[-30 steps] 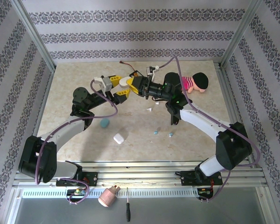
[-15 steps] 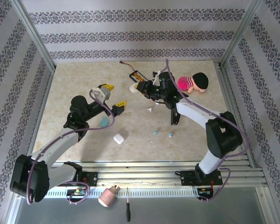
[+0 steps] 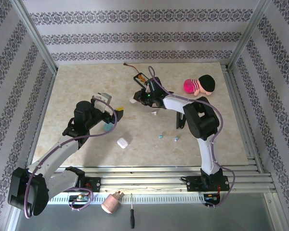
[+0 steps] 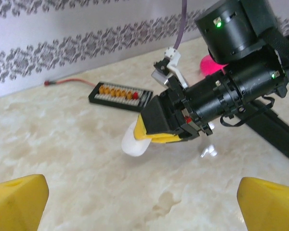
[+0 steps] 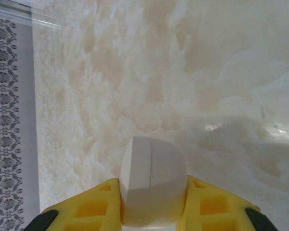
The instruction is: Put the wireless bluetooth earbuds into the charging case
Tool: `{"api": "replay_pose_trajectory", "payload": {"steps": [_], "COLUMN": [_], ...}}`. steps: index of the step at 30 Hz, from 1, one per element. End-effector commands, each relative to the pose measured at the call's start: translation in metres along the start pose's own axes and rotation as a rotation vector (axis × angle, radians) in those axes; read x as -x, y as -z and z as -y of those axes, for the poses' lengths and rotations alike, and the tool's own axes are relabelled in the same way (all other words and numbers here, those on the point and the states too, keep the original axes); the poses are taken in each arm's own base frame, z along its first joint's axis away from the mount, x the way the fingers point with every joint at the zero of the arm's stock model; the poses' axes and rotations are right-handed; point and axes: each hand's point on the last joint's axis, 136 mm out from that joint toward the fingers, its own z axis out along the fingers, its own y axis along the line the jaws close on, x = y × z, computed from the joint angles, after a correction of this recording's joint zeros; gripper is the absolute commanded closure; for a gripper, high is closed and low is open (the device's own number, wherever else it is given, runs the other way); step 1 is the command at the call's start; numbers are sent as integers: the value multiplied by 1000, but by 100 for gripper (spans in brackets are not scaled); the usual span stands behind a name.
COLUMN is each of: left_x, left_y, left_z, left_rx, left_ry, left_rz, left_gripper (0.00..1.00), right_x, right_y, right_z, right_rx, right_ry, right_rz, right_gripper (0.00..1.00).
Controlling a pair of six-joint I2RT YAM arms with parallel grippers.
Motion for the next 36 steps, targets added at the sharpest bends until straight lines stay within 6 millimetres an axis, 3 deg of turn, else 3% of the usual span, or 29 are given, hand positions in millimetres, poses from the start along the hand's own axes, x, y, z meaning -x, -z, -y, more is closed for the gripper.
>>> {"api": "replay_pose_trajectory", "payload": {"steps": [1,6,10,13,15,21,26,30,36], "left_x": [-16,-28,-37,-46,-55,-78,-95,-111,-145], "left_y": [1,0,0,-3,-5,-10,-10,-8,-13], "left_z": [-12,-17,-25,-28,-31,-37,-41,-41,-31], "left_rx": [78,107,160,183,202,252,300,322,282], "left_ry": [24,72,132,175,203,267,316,346,375], "left_rz": [-90,-153,-218,-279,-337,-512,-638,-751,-967], "left_gripper": [1,1,1,1,1,1,1,0,20], "right_x": [3,7,12,20,26,35,18,-4,-29], "right_y": [-14,-28,-26,-16,-5,43,80,104,124], "right_z": [-4,18,28,29,26,7,-9,-5,2], "right_rx": [7,-45,-82,-105,-116,-142,-78,-81,-99], "right_ry": [11,-6,10,45,80,228,361,447,529], "right_rz": [-3,-4,2,19,35,110,155,159,143], "right_gripper": [78,75,68,62,51,32,24,22,22]}}
